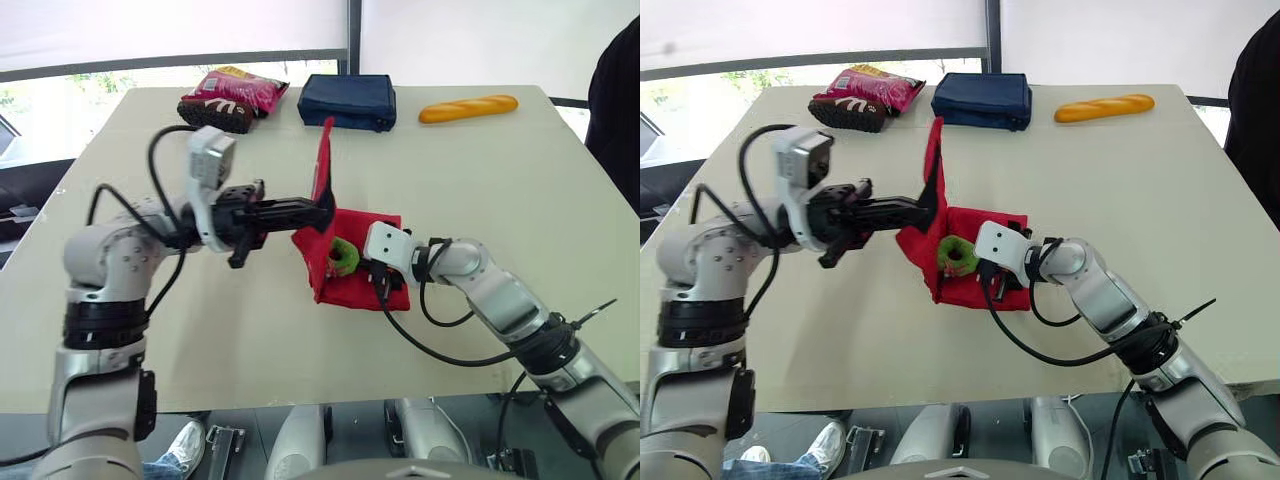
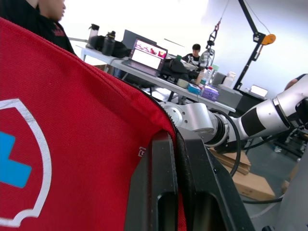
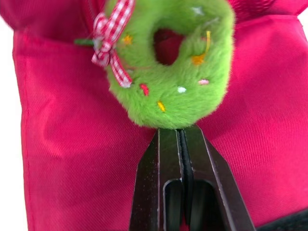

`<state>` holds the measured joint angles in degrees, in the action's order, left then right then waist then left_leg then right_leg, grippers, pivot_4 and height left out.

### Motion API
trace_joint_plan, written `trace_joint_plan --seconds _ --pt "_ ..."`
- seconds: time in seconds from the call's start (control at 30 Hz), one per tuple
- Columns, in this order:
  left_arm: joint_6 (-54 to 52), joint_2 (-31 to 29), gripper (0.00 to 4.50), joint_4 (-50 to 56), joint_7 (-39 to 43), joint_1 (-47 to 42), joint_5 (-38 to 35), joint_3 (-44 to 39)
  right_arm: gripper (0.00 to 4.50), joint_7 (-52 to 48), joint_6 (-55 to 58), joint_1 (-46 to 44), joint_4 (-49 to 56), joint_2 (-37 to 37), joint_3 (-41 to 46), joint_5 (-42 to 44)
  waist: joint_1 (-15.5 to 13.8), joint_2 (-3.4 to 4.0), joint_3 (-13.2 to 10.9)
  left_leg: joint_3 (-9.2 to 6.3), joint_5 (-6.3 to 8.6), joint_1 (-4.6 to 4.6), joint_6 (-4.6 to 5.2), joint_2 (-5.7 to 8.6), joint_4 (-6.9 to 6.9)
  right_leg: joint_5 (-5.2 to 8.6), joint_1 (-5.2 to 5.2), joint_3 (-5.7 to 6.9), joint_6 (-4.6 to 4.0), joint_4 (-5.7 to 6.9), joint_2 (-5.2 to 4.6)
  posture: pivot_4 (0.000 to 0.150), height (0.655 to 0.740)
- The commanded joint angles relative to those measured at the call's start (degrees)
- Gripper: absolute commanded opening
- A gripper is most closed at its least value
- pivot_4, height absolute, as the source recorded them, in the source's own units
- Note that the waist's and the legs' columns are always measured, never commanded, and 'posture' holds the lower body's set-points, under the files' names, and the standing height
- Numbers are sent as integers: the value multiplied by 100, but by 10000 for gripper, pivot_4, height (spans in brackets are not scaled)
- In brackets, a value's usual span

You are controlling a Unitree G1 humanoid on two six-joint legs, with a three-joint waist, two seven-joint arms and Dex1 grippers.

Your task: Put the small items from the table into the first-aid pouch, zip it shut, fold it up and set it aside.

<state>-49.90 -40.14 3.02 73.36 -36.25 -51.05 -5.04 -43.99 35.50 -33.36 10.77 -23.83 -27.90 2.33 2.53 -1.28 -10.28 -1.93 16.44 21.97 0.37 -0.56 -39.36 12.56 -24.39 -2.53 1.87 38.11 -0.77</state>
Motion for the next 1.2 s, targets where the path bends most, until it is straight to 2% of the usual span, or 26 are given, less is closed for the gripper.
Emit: trace_joint_plan --seconds 0.03,0.17,0.37,0.47,0.57,0.67,0.7,0.73,0.83,1.07,1.1,1.13,1.2 --pt "174 62 0 -196 90 -211 132 60 457 96 91 299 566 206 714 569 -12 0 0 0 0 0 0 0 0 0 0 0 0 0 0 1500 7400" --pt "182 232 0 -326 104 -228 205 181 457 83 569 750 1745 222 1808 1558 -44 3 -2 -7 0 20 0 3 2 0 -11 2 -1 -3 -4 1500 7400" --pt "220 496 0 -460 5 -266 332 282 457 -303 943 1575 2829 -619 3130 2697 -99 3 -2 -20 3 42 4 16 2 1 -13 15 1 -21 -23 1500 7400" --pt "309 624 0 -620 -20 -302 586 516 8519 -419 1159 2020 3111 -1141 4051 3327 -135 4 -3 -14 3 46 5 18 2 1 -15 19 1 -22 -19 1500 7400" --pt "551 734 0 -888 -51 -330 1057 852 23982 -503 1259 2384 3290 -1592 4853 3799 -161 6 -4 -5 3 45 5 18 2 1 -17 18 1 -18 -16 1500 7400" --pt "759 912 0 -1229 -34 -377 1424 1138 36580 -536 1310 2774 3448 -1919 5489 4215 -172 4 -3 -3 2 43 5 16 1 2 -14 20 2 -17 -9 1500 7400" --pt "794 980 0 -1332 -26 -394 1513 1230 42435 -537 1308 2909 3502 -1999 5693 4345 -169 5 -3 -1 1 42 5 14 -1 2 -11 19 2 -18 -6 1500 7400" --pt "819 1050 0 -1426 -27 -412 1580 1290 43787 -514 1299 3010 3536 -2059 5843 4444 -168 5 -3 0 1 41 6 14 -1 2 -12 17 2 -17 -6 1500 7400" --pt "926 1287 0 -1745 -46 -496 1778 1417 43787 -432 1269 3224 3574 -2250 6116 4617 -162 4 -3 7 1 41 6 15 -4 1 -11 11 3 -15 -7 1500 7400" --pt "1142 1960 0 -2536 -204 -744 2214 1573 43787 -167 1153 3376 3579 -2507 6191 4803 -196 5 -2 4 0 43 8 19 -6 2 -9 15 4 -16 -10 1500 7400" --pt "1124 2027 6810 -2547 -175 -742 2223 1572 45000 -133 1133 3388 3582 -2523 6188 4821 -196 5 -1 3 -1 44 10 20 -7 1 -9 16 4 -16 -12 1500 7400" --pt "1112 2076 9806 -2537 -149 -735 2216 1554 45000 -111 1110 3413 3588 -2542 6195 4828 -195 5 -1 4 -2 45 10 21 -8 1 -8 16 4 -17 -13 1500 7400" --pt "980 2132 18914 -2430 -92 -719 2095 1452 45000 -75 1066 3484 3609 -2570 6237 4836 -194 5 -1 6 -2 46 11 21 -8 1 -8 15 4 -19 -15 1500 7400"
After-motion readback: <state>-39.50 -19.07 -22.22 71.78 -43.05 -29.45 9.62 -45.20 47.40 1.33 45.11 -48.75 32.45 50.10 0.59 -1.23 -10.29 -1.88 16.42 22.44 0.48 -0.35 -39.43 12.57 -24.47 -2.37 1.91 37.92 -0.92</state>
